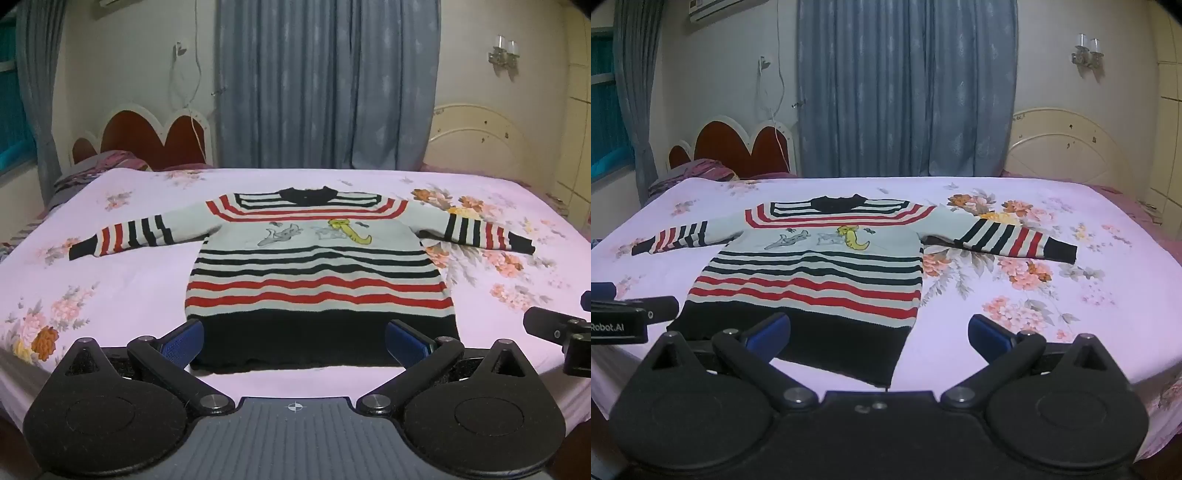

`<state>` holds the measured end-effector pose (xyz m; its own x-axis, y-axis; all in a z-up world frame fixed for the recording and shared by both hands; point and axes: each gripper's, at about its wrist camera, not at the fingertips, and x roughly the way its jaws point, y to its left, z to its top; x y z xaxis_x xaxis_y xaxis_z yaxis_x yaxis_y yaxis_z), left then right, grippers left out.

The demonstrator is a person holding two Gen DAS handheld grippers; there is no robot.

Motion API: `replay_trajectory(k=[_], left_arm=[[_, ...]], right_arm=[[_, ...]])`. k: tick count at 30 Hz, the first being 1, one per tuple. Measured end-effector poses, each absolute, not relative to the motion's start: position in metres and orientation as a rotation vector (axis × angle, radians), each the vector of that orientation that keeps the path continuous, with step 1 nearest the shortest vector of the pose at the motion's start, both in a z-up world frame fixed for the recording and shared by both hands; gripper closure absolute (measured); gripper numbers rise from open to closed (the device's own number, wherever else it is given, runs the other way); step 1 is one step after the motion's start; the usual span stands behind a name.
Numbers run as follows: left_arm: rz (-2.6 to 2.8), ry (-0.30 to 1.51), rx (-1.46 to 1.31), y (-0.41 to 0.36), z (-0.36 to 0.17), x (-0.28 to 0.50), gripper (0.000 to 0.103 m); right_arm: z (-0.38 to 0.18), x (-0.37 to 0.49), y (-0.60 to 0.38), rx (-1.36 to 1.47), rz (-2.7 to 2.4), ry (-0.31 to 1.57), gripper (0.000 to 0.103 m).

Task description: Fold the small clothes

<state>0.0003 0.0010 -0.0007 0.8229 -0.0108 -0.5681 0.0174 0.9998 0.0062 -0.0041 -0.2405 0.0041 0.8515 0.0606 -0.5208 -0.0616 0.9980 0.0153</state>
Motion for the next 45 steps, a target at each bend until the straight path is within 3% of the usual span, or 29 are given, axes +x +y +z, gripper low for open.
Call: replay_trajectory(k=[45], left_arm=[[0.012, 0.597, 0.017, 0.002, 0.004, -0.008, 0.000]], right_arm=[[0.006, 0.002, -0.238, -0.020, 0.090, 0.549, 0.001]])
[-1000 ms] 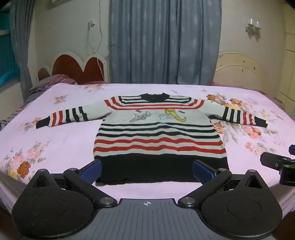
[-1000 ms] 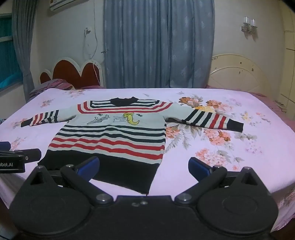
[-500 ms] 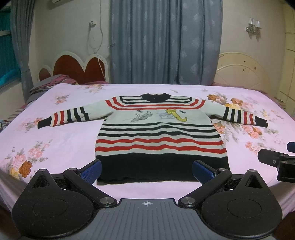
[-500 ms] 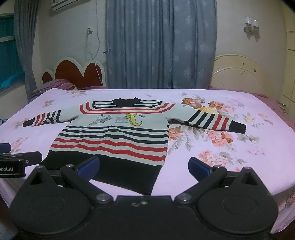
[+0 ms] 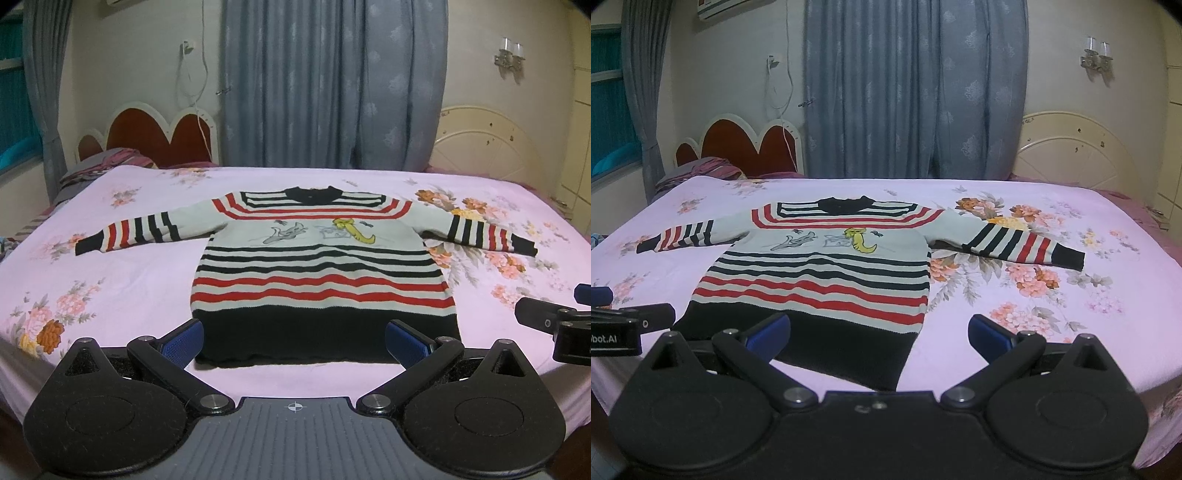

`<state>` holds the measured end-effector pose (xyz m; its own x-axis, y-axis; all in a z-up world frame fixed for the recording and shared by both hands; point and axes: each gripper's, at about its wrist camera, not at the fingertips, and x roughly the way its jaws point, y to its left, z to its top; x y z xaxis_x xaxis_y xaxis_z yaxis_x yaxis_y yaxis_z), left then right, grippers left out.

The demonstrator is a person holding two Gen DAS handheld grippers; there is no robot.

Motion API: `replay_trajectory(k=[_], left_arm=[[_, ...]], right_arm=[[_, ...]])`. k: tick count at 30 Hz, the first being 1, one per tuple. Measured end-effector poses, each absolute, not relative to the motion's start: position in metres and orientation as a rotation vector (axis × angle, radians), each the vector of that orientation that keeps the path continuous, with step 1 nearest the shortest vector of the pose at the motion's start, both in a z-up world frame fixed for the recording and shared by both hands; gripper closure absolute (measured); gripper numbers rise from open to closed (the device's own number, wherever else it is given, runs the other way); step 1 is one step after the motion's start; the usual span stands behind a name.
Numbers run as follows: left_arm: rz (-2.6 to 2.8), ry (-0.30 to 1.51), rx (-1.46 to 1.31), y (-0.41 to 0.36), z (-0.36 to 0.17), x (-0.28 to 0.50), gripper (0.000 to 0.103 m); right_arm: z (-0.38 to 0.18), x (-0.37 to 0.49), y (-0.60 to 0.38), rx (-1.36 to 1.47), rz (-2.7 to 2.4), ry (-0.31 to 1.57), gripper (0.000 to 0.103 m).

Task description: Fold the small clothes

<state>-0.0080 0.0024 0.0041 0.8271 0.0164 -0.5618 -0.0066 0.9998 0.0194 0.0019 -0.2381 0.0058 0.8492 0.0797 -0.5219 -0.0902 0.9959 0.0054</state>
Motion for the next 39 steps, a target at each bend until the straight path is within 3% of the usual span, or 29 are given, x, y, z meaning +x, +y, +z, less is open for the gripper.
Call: replay_trajectory(k=[39], left_arm=[[0.020, 0.589, 0.004, 0.0063, 0.0013, -0.0149, 0.000]], right_arm=[[0.0052, 0.0006, -0.2361, -0.016, 0.091, 0.545, 0.001]])
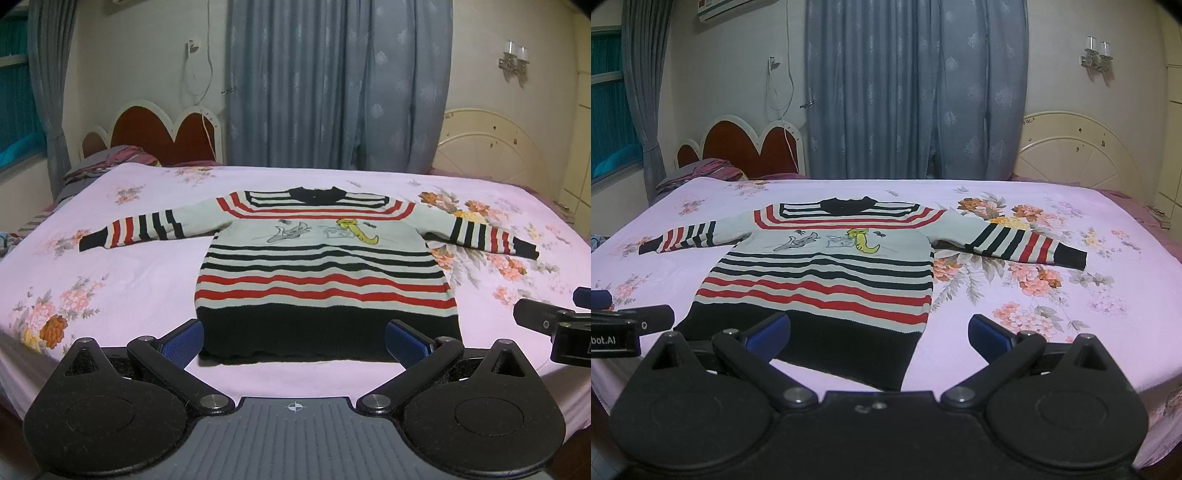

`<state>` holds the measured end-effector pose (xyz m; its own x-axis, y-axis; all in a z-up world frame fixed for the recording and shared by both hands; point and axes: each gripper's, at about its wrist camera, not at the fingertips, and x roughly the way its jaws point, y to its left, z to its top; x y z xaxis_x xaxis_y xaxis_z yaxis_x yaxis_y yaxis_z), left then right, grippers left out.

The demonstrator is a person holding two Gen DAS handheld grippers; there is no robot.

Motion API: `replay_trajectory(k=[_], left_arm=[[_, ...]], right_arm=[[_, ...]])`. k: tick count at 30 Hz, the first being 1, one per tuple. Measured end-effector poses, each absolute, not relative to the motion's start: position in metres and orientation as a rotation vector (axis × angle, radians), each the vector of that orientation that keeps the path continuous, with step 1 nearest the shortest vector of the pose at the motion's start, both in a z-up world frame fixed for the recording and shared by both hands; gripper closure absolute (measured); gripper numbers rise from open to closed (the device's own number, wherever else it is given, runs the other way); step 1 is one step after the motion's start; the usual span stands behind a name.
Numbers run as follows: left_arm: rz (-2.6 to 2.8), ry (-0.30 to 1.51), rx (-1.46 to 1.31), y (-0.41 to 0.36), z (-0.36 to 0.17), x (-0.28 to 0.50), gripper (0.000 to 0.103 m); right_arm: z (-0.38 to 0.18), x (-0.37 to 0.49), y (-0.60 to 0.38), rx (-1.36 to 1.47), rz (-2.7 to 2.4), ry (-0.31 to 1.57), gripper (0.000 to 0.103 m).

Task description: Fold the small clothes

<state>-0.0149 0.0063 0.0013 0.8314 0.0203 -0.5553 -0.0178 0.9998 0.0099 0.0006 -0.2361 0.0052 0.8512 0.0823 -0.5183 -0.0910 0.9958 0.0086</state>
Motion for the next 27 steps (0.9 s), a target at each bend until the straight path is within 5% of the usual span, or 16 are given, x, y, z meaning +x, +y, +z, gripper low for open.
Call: replay_trajectory(k=[27], left_arm=[[0.006, 0.622, -0.018, 0.015, -0.006, 0.024, 0.000]], right_arm=[[-0.004, 0.026, -0.238, 0.020, 0.026, 0.579, 0.001]])
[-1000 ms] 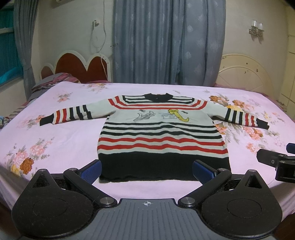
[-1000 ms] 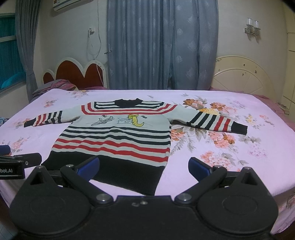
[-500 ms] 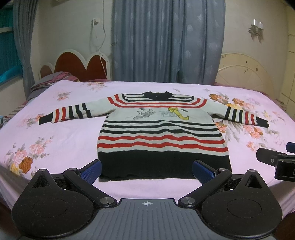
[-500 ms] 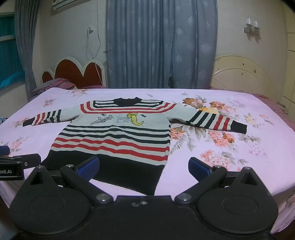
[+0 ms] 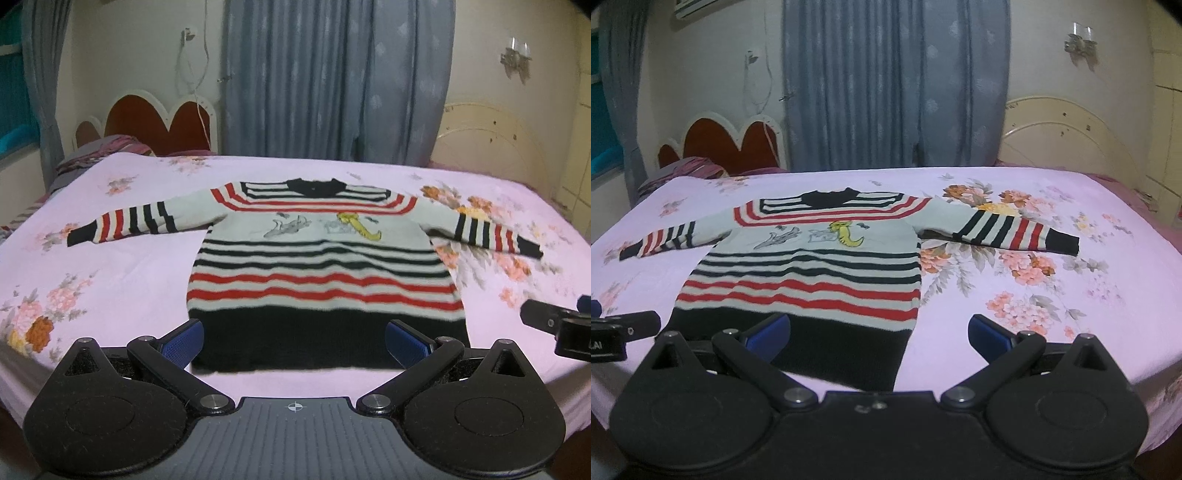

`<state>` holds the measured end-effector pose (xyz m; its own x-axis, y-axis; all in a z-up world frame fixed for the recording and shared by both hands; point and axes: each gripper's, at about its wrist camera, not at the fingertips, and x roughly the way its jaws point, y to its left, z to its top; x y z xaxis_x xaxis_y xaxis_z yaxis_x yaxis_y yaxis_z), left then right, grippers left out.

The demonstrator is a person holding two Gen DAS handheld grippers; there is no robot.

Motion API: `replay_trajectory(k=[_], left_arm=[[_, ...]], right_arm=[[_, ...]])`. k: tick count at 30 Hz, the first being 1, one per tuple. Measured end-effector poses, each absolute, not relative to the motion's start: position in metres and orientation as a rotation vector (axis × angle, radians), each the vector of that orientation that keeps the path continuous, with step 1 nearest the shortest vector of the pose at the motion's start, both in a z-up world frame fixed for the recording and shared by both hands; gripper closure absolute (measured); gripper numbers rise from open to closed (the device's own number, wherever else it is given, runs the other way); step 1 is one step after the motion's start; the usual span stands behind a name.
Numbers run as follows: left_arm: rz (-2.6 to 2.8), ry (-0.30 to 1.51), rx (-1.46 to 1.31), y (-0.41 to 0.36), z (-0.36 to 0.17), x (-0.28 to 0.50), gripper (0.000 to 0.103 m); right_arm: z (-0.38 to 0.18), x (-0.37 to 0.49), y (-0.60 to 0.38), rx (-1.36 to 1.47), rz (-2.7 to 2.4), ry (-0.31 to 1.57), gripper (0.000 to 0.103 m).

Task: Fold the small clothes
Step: 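Move the right tool to a black sleeve cuff and grasp it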

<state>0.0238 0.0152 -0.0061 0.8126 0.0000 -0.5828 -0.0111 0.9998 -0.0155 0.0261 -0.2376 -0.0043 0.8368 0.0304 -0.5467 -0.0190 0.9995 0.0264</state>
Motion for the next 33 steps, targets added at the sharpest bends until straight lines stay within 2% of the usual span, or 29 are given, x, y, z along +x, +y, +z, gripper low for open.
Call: replay_trajectory(k=[13, 23, 33], left_arm=[[-0.109, 0.568, -0.017, 0.030, 0.016, 0.131, 0.000], [-0.117, 0.591, -0.002, 0.021, -0.002, 0.195, 0.000], [-0.144, 0.594, -0.030, -0.055, -0.018, 0.271, 0.000]], right_arm=[[0.012, 0.103, -0.241, 0.123, -0.077, 0.515, 0.001], [0.002, 0.151, -0.259, 0.123, -0.203, 0.495, 0.010], [-0.027, 0.221, -0.371, 0.259, -0.329, 0.513, 0.037]])
